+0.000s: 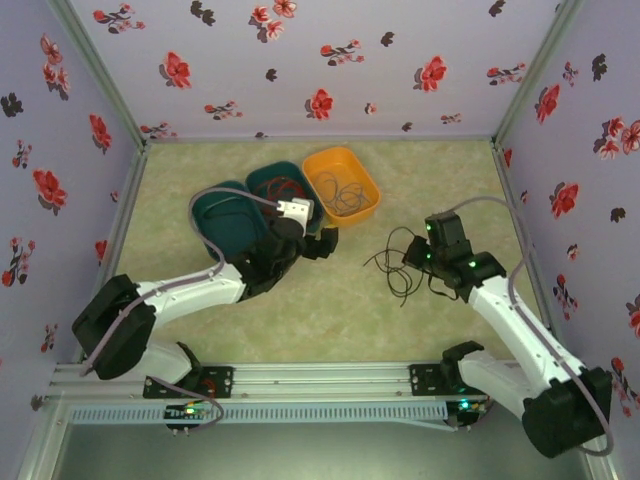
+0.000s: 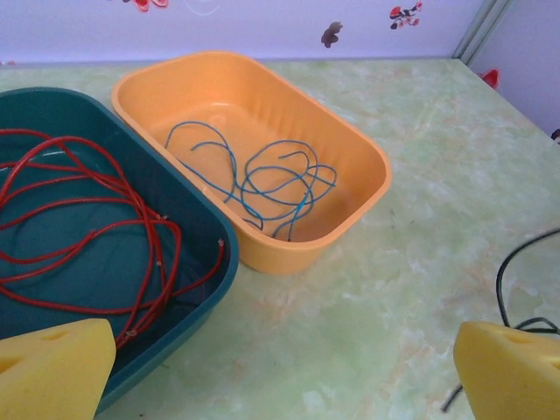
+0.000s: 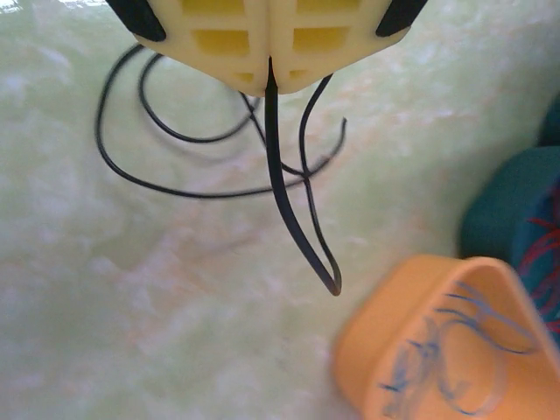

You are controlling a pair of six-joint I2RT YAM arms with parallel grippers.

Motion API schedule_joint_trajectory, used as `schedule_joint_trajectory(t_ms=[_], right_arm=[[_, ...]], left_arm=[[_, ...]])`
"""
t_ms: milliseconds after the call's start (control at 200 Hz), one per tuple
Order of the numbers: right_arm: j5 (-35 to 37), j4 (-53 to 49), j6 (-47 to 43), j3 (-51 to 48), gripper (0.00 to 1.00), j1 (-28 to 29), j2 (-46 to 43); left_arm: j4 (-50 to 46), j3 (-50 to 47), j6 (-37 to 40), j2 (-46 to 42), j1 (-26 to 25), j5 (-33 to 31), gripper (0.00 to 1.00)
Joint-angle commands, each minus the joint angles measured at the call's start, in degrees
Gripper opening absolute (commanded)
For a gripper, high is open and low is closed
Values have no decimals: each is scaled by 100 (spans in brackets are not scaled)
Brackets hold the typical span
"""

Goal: Untangle the cables

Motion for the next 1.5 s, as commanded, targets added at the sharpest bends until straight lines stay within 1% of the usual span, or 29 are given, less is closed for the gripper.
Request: schedule_joint_trajectory(t_ms=[0, 190, 250, 345, 440, 560, 645, 725, 785, 885, 1080, 1155, 1220, 1280, 1340, 1390, 1435, 1470, 1495], right_arm=[[-48, -267, -509, 373, 0, 257, -111], [-481, 20, -948, 623, 0, 566, -119], [-687, 173, -1032, 588, 0, 601, -127], [-868, 338, -1112, 500, 0, 631, -165], [-1078, 420, -1247, 446, 0, 641, -242], [-1382, 523, -1443, 384, 0, 641, -392], [-1466, 554, -1497, 340, 0, 641, -490], [-1587, 636, -1494, 306, 0, 641, -536], [-1689, 726, -1497, 278, 0, 641, -552], [-1780, 794, -1491, 260, 0, 650, -544], [-1917, 790, -1488, 251, 0, 659, -562], [-1931, 771, -1506, 227, 0, 659, -591], [-1916, 767, -1513, 191, 0, 659, -601], [-1816, 711, -1496, 164, 0, 659, -609], [-1564, 599, -1477, 142, 0, 659, -588], [-1275, 448, -1457, 128, 0, 659, -568], [-1028, 321, -1431, 128, 0, 659, -513], [-861, 230, -1399, 133, 5, 659, -477], [-774, 179, -1380, 128, 8, 659, -446]], left_arm=[[376, -97, 251, -240, 0, -129, 100], [533, -163, 449, -399, 10, 159, 100], [637, -196, 574, -424, 35, 384, 100], [649, -173, 860, -403, 110, 919, 100], [448, -51, 1107, -322, 266, 1620, 100], [168, 245, 1140, -105, 488, 2410, 99], [6, 516, 1250, 81, 520, 2966, 98], [-87, 745, 1227, 295, 521, 3344, 97], [-39, 861, 1106, 461, 521, 3479, 95], [306, 949, 883, 745, 521, 3727, 93], [435, 1165, 817, 1240, 520, 3743, 87], [486, 1222, 824, 1384, 516, 3752, 79], [506, 1275, 818, 1468, 511, 3749, 65], [524, 1306, 791, 1473, 499, 3750, 48], [548, 1315, 814, 1418, 480, 3743, 32], [550, 1302, 809, 1355, 469, 3743, 21], [543, 1281, 793, 1274, 452, 3725, 10], [524, 1272, 762, 1208, 434, 3709, 3], [498, 1271, 735, 1173, 420, 3687, 0]])
